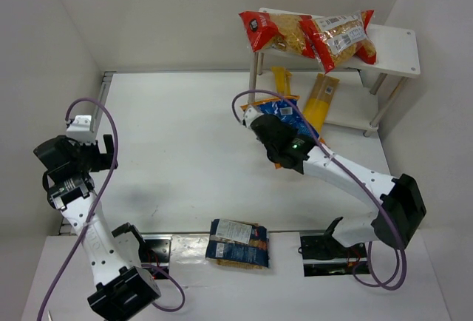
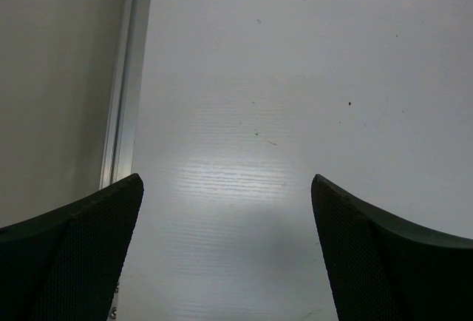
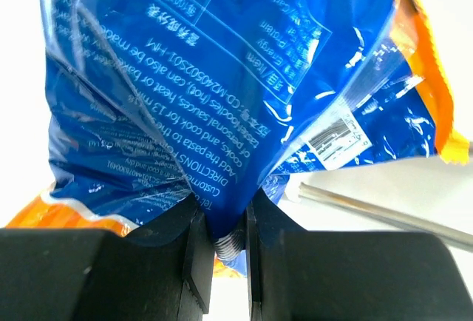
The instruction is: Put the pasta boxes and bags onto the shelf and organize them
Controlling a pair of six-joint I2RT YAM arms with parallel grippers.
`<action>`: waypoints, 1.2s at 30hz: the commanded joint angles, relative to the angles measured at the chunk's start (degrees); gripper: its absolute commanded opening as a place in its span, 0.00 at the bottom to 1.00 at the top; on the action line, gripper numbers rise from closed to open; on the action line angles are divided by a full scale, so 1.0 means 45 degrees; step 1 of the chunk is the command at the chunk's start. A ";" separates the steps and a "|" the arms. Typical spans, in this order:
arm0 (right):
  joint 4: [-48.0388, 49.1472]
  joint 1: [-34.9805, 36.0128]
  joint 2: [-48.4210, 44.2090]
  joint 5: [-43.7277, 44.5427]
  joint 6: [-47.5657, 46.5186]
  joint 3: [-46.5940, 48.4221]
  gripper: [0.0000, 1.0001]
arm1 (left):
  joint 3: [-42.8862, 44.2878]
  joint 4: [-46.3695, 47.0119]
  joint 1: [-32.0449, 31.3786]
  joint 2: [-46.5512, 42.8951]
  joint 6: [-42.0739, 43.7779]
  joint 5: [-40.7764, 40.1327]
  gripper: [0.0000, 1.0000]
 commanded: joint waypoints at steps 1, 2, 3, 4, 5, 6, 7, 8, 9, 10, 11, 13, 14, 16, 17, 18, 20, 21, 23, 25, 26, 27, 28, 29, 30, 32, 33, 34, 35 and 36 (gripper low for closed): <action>0.2965 -0.1228 -0.1262 0.1429 -0.1530 -0.0163 0.00 | 0.0151 0.0199 0.0110 -0.0007 0.0162 0.0217 1.00; 0.3606 -0.1521 -0.1263 0.1292 -0.1747 -0.0280 0.00 | 0.0151 0.0199 0.0110 0.0109 0.0162 0.0217 1.00; 0.3921 -0.1814 -0.1456 0.1155 -0.2001 -0.0397 0.00 | 0.0151 0.0199 0.0110 0.0111 0.0162 0.0217 1.00; 0.4253 -0.2300 -0.1574 0.1018 -0.2506 -0.0592 0.00 | 0.0151 0.0199 0.0110 0.0111 0.0162 0.0217 1.00; 0.4837 -0.2556 -0.1576 0.0824 -0.2724 -0.0594 0.00 | 0.0151 0.0199 0.0226 0.0111 0.0162 0.0217 1.00; 0.5036 -0.2771 -0.1576 0.0706 -0.2900 -0.0594 0.00 | 0.0151 0.0199 0.0228 0.0111 0.0162 0.0217 1.00; 0.5250 -0.3180 -0.1576 0.0453 -0.3095 -0.0710 0.00 | 0.0151 0.0083 0.0228 0.0111 0.0162 0.0333 1.00; 0.5485 -0.3377 -0.1576 0.0335 -0.3522 -0.0711 0.00 | 0.0151 0.0082 0.0228 0.0111 0.0162 0.0335 1.00; 0.5912 -0.3514 -0.1576 0.0334 -0.3759 -0.0866 0.00 | 0.0151 0.0082 0.0228 0.0111 0.0162 0.0335 1.00; 0.6226 -0.3709 -0.1576 0.0179 -0.3993 -0.1080 0.00 | 0.0267 0.0082 0.0344 0.0111 0.0162 0.0335 1.00; 0.6461 -0.3827 -0.1576 0.0061 -0.4169 -0.1198 0.00 | 0.0268 0.0082 0.0345 0.0111 0.0162 0.0335 1.00; 0.6813 -0.4100 -0.1576 -0.0075 -0.4308 -0.1412 0.00 | 0.0268 0.0082 0.0345 0.0111 0.0162 0.0335 1.00; 0.7299 -0.4102 -0.1576 -0.0077 -0.4714 -0.1414 0.00 | 0.0268 0.0082 0.0345 0.0111 0.0162 0.0335 1.00; 0.7828 -0.4374 -0.1576 -0.0077 -0.5029 -0.1861 0.00 | 0.0268 0.0082 0.0461 0.0111 0.0162 0.0335 1.00; 0.8237 -0.4375 -0.1576 -0.0077 -0.5320 -0.1979 0.00 | 0.0268 0.0082 0.0462 0.0111 0.0162 0.0335 1.00; 0.8454 -0.4530 -0.1576 -0.0077 -0.5478 -0.2193 0.00 | 0.0268 0.0082 0.0462 0.0111 0.0162 0.0451 1.00; 0.9155 -0.4882 -0.1576 -0.0077 -0.5908 -0.2487 0.00 | 0.0268 0.0082 0.0462 0.0111 0.0162 0.0452 1.00; 0.9294 -0.5192 -0.1460 -0.0077 -0.5909 -0.2488 0.00 | 0.0268 0.0082 0.0462 0.0111 0.0162 0.0452 1.00; 0.9742 -0.5545 -0.1458 -0.0193 -0.6278 -0.2606 0.00 | 0.0268 0.0082 0.0462 0.0111 0.0162 0.0452 1.00; 1.0094 -0.6167 -0.1458 -0.0329 -0.6398 -0.2722 0.00 | 0.0268 0.0082 0.0579 0.0111 0.0162 0.0452 1.00; 1.0212 -0.6443 -0.1458 -0.0466 -0.6533 -0.2723 0.00 | 0.0268 0.0082 0.0579 0.0111 0.0162 0.0452 1.00; 1.0214 -0.6871 -0.1323 -0.0583 -0.6534 -0.2723 0.00 | 0.0268 0.0082 0.0579 0.0111 0.0162 0.0452 1.00; 1.0426 -0.7068 -0.1322 -0.0584 -0.6534 -0.2723 0.00 | 0.0268 0.0082 0.0579 0.0111 0.0162 0.0452 1.00; 1.0428 -0.7244 -0.1322 -0.0720 -0.6534 -0.2723 0.00 | 0.0268 0.0082 0.0579 0.0111 0.0162 0.0452 1.00; 1.0564 -0.7382 -0.1322 -0.0721 -0.6534 -0.2723 0.00 | 0.0268 0.0082 0.0579 0.0111 0.0162 0.0452 1.00; 1.0565 -0.7733 -0.1205 -0.0838 -0.6671 -0.2723 0.00 | 0.0268 0.0082 0.0695 0.0111 0.0162 0.0452 1.00; 1.0913 -0.7734 -0.1204 -0.0838 -0.6787 -0.2723 0.00 | 0.0268 0.0082 0.0696 0.0111 0.0162 0.0452 1.00; 1.1071 -0.7889 -0.1088 -0.0954 -0.6788 -0.2723 0.00 | 0.0268 0.0082 0.0696 0.0111 0.0162 0.0452 1.00; 1.1208 -0.8065 -0.1087 -0.0956 -0.6943 -0.2839 0.00 | 0.0268 0.0082 0.0696 0.0111 0.0162 0.0452 1.00; 1.1596 -0.8066 -0.0933 -0.0956 -0.6945 -0.2840 0.00 | 0.0268 0.0082 0.0696 0.0111 0.0162 0.0452 1.00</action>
